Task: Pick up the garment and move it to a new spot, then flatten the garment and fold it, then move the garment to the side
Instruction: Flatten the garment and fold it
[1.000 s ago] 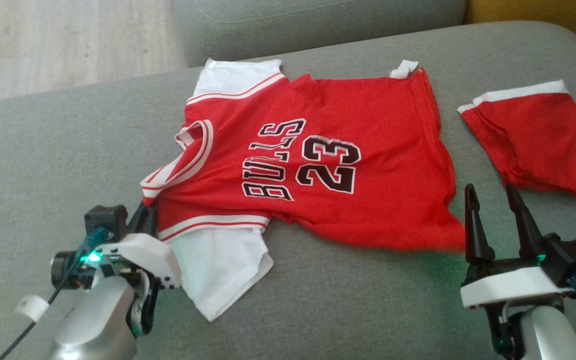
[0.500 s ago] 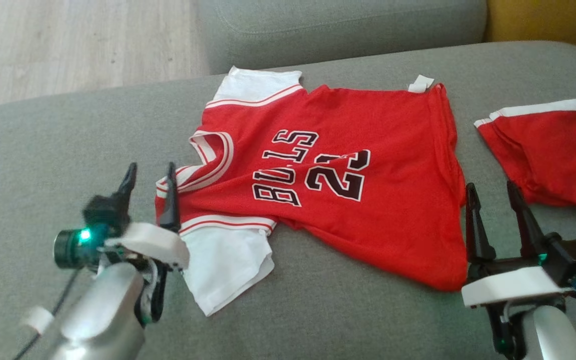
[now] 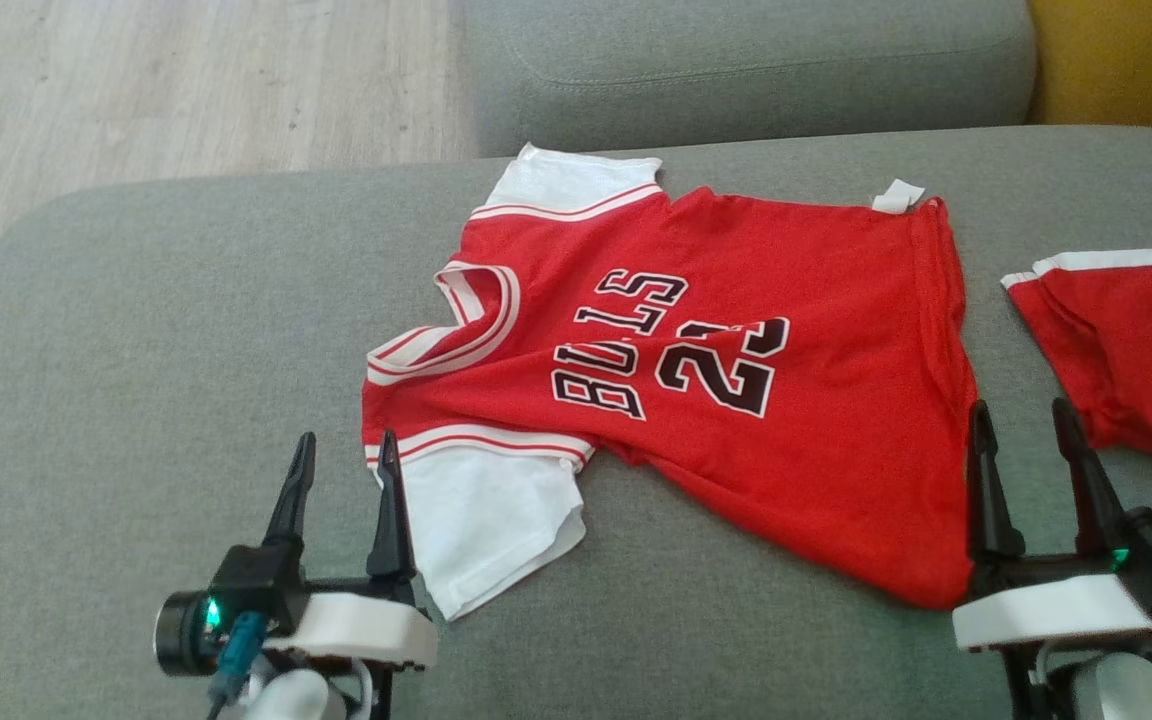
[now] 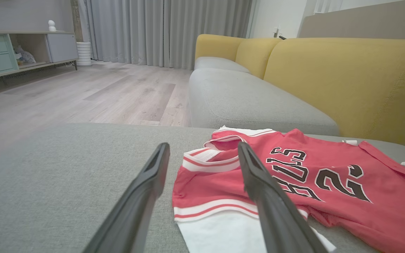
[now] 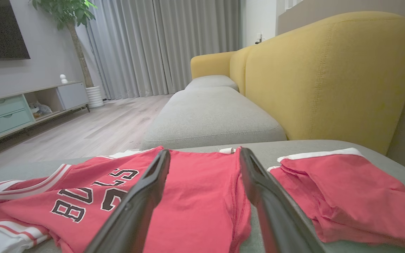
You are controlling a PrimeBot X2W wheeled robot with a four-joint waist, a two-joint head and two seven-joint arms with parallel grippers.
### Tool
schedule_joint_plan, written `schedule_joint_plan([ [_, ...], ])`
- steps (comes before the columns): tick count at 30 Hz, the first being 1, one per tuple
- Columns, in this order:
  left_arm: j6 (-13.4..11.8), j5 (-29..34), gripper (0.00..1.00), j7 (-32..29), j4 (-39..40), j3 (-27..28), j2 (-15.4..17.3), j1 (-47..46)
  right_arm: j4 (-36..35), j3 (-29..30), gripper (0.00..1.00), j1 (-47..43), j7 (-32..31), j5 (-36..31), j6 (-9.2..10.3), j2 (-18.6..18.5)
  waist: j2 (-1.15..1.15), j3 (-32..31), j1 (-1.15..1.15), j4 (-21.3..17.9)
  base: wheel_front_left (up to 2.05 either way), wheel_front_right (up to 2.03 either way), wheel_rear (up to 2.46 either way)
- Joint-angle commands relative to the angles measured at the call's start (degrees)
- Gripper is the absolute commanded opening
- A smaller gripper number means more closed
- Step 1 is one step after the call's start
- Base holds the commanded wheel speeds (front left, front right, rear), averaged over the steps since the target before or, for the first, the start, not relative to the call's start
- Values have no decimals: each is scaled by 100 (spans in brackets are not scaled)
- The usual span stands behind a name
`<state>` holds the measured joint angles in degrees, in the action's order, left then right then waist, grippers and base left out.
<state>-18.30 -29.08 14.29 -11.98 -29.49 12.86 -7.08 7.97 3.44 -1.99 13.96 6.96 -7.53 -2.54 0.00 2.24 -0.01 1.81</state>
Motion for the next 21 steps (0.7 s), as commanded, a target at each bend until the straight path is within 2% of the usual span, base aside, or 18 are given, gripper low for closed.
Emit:
schedule_joint_plan([
  [1, 36, 102, 100, 70, 222, 271, 10, -242, -153, -157, 100, 178, 75, -20, 4, -33, 0, 4, 1, 25, 0, 0, 0],
  [8, 245, 130, 100, 32, -159, 117, -160, -149, -87, -239, 100, 205, 87, 1, 4, -33, 0, -33, 1, 23, 0, 0, 0],
  [14, 436, 12, 100, -522, -711, -177, -230, -150, -79, -289, 100, 194, 93, 18, 4, -33, 0, -11, 1, -42, 0, 0, 0],
  [19, 407, 4, 100, -840, -1036, -276, -228, -200, -84, -326, 100, 200, 96, 14, 4, -33, 0, 34, 1, -111, 0, 0, 0],
  [21, 247, 31, 100, -1017, -1205, -274, -212, -213, -82, -332, 100, 200, 97, 10, 4, -33, 0, 51, 1, -148, 0, 0, 0],
])
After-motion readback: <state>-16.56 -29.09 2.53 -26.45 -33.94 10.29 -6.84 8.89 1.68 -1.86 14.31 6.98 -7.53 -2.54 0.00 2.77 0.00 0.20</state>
